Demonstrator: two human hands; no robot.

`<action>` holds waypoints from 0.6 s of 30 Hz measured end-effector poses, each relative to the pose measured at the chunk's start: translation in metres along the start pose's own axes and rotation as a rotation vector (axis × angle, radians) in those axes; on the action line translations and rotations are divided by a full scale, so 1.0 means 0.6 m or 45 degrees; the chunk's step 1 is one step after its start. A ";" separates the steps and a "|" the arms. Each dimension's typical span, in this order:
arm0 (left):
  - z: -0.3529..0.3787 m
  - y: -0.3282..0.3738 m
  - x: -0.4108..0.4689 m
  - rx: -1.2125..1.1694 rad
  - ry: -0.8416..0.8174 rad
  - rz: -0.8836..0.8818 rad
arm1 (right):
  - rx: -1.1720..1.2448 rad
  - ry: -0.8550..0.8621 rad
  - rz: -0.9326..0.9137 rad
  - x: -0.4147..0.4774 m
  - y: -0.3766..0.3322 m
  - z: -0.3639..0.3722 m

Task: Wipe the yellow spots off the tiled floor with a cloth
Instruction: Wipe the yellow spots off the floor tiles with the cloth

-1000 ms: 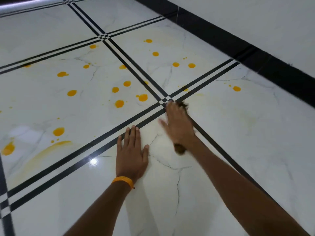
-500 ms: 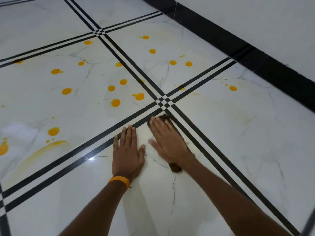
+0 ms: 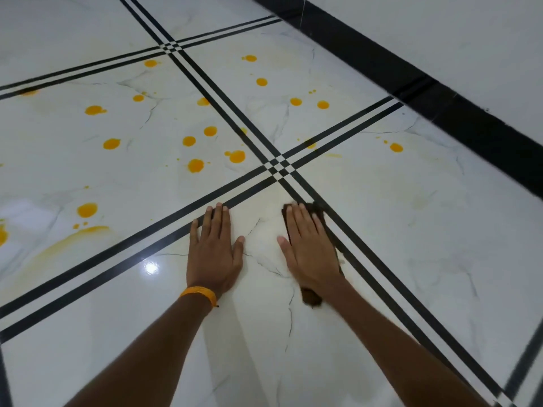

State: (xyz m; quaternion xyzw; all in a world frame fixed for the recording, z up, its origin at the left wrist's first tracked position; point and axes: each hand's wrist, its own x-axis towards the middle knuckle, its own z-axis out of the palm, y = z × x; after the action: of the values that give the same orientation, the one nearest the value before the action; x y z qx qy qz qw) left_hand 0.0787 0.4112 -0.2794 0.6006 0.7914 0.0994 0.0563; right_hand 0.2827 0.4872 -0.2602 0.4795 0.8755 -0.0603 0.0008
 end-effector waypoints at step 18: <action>-0.011 0.022 -0.005 0.044 -0.012 -0.024 | -0.049 0.080 0.323 -0.177 0.150 -0.008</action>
State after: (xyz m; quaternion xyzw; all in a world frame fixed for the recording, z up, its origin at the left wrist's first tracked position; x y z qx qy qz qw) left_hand 0.0903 0.4113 -0.2702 0.5946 0.7982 0.0823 0.0503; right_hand 0.4156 0.4464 -0.2584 0.5881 0.8082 -0.0279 -0.0099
